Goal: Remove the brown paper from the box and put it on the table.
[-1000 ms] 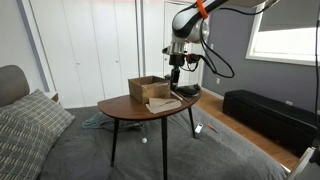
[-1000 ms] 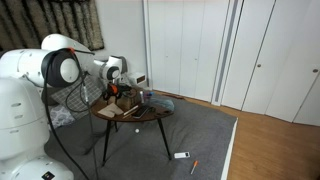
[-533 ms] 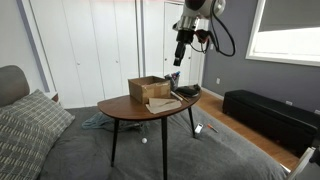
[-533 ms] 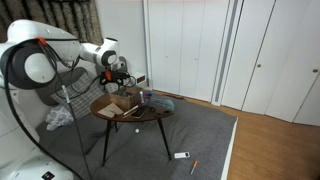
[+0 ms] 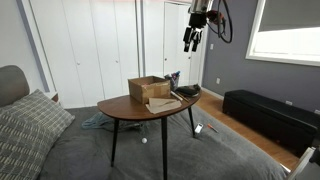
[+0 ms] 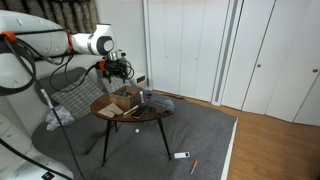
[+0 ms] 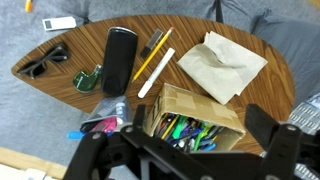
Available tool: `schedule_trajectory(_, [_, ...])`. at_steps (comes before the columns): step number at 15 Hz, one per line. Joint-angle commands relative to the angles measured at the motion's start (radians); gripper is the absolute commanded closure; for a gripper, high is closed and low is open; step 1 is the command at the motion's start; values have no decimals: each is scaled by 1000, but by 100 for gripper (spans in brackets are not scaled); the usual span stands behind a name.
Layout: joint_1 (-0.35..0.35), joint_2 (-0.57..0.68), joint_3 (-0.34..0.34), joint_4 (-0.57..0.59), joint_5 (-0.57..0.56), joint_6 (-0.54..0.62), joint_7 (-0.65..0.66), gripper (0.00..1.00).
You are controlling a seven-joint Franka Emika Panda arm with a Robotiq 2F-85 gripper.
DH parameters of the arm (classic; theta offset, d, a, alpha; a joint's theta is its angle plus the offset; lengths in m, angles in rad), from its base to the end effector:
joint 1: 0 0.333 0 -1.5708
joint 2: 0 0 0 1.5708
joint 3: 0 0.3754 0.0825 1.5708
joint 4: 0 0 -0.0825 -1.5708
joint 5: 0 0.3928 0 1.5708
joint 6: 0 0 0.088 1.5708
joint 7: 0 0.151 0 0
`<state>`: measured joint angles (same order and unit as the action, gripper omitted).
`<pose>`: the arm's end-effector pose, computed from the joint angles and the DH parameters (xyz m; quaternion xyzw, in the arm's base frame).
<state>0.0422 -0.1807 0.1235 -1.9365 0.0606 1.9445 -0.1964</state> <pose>0.5210 0.0986 0.5934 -0.9806 -0.1710 -0.0939 0.0166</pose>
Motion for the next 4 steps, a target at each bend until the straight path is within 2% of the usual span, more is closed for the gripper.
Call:
schedule_trajectory(1, [21, -6, -19, 1, -13, -9, 22, 0])
schedule_trajectory(4, [20, -11, -19, -4, -18, -12, 38, 0])
